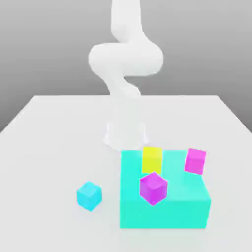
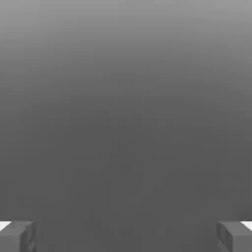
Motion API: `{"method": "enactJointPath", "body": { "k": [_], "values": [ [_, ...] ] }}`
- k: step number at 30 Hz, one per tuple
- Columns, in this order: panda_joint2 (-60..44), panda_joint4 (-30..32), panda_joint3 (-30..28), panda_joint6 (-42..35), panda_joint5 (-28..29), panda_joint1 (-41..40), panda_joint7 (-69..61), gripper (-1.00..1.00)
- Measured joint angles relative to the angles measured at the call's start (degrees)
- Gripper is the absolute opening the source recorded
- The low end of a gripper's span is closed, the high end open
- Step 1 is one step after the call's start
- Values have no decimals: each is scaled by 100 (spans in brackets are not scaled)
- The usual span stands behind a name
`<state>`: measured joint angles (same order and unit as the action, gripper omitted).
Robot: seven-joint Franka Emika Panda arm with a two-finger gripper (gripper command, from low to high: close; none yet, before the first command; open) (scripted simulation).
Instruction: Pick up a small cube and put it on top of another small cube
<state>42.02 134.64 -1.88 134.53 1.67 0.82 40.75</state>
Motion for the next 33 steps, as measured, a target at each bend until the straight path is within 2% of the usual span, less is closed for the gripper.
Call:
{"method": "enactJointPath", "body": {
  "k": [13, 22, 25, 27, 31, 33],
  "values": [
    [-1956, 1491, -1208, 1436, 601, 342, -2866, 0],
    [-3330, 2518, -2051, 2442, 513, 547, -5189, 0],
    [-3812, 2864, -2239, 2784, 241, 595, -6134, 0],
    [-4183, 2989, -2193, 3050, -192, 559, -6768, 0],
    [-5028, 2874, -1255, 3672, -1491, -42, -7808, 0],
    [-5435, 2788, -620, 4000, -1860, -589, -8095, 0]
  ]
}}
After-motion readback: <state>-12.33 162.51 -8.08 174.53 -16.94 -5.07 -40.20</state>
